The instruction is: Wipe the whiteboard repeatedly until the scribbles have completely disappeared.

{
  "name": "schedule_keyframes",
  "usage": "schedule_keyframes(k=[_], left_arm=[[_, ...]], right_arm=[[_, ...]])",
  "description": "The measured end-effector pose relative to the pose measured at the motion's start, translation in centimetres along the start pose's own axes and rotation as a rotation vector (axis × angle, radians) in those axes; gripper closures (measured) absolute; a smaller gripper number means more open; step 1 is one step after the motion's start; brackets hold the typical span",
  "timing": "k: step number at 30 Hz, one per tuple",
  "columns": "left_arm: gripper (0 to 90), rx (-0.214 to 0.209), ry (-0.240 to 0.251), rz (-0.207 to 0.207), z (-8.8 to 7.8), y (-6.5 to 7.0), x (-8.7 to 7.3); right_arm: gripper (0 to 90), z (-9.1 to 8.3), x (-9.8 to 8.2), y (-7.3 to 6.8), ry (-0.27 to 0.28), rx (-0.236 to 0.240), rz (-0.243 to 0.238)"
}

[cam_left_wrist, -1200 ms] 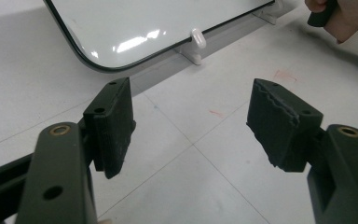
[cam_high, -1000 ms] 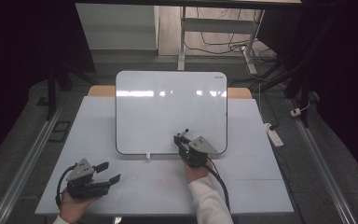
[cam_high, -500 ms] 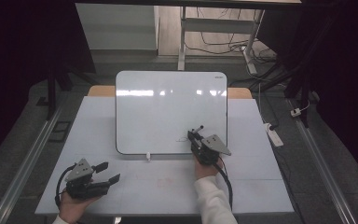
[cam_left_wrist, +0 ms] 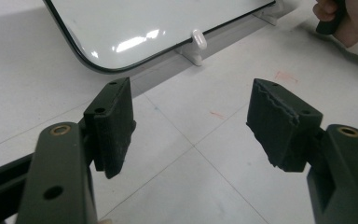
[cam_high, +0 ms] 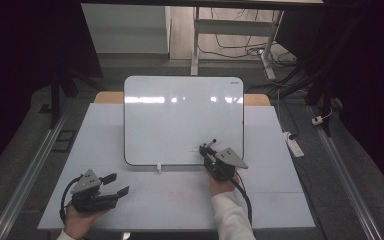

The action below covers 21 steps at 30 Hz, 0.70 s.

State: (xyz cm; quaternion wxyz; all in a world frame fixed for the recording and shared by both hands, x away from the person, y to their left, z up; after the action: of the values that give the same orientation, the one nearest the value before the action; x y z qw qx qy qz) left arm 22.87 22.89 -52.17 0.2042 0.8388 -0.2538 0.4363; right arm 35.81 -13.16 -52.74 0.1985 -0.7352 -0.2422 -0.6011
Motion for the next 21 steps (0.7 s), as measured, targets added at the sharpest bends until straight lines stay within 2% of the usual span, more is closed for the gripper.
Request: schedule_keyframes(k=[1, 3, 4, 6, 8, 9, 10, 13, 14, 15, 19, 21], left_arm=[[32.1, 0.0, 0.002, 0.001, -0.1, 0.0, 0.0], [32.1, 0.003, 0.008, -0.001, -0.2, 0.1, 0.0], [32.2, 0.003, 0.009, -0.001, -0.2, 0.0, 0.0], [32.3, 0.002, 0.005, -0.002, -0.1, -0.1, 0.0], [32.3, 0.0, 0.002, -0.002, 0.0, -0.1, 0.0], [32.3, -0.002, 0.002, 0.0, 0.0, 0.0, 0.0], [32.2, 0.0, 0.003, 0.003, -0.1, 0.0, 0.0], [32.3, 0.004, 0.011, -0.001, -0.3, 0.0, 0.0], [32.3, 0.003, 0.011, -0.003, -0.3, 0.0, 0.0], [32.3, 0.004, 0.01, -0.004, -0.2, -0.1, 0.0], [32.3, -0.001, 0.003, -0.001, 0.0, 0.0, 0.0], [32.3, 0.002, 0.007, 0.001, -0.1, 0.0, 0.0]], right_arm=[[77.3, 0.0, 0.1, 0.4, 0.008, -0.006, 0.016], [77.3, -0.4, 0.5, 1.5, 0.037, -0.063, 0.051], [77.3, -0.5, 0.5, 1.9, 0.04, -0.066, 0.066], [77.3, -0.6, 0.3, 1.3, 0.02, -0.049, 0.048], [77.3, -0.3, -0.2, 0.1, -0.007, 0.007, 0.025], [77.3, -0.2, -0.3, -0.2, -0.013, 0.014, -0.001], [77.3, -0.2, -0.2, 0.0, -0.014, 0.016, -0.004], [77.3, -0.8, 0.3, 1.8, 0.028, -0.063, 0.065], [77.3, -0.9, 0.3, 2.1, 0.027, -0.06, 0.08], [77.2, -0.9, 0.3, 1.9, 0.022, -0.065, 0.071], [77.3, -0.3, -0.6, -0.4, -0.022, 0.024, 0.034], [77.3, -0.2, -0.5, -0.3, -0.019, 0.034, 0.029]])
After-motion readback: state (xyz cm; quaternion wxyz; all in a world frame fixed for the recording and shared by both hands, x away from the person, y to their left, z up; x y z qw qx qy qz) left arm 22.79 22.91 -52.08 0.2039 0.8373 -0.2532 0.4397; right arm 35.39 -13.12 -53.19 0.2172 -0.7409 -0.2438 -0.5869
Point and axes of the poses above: each handheld gripper's, and its own axes: z roughly forward along the jaws, x roughly out of its top, y roughly to its right, the point moved 2 cm from there along z, roughly forward along the jaws, and after that the axes turned 1 degree about x, right-handed, at the moved point
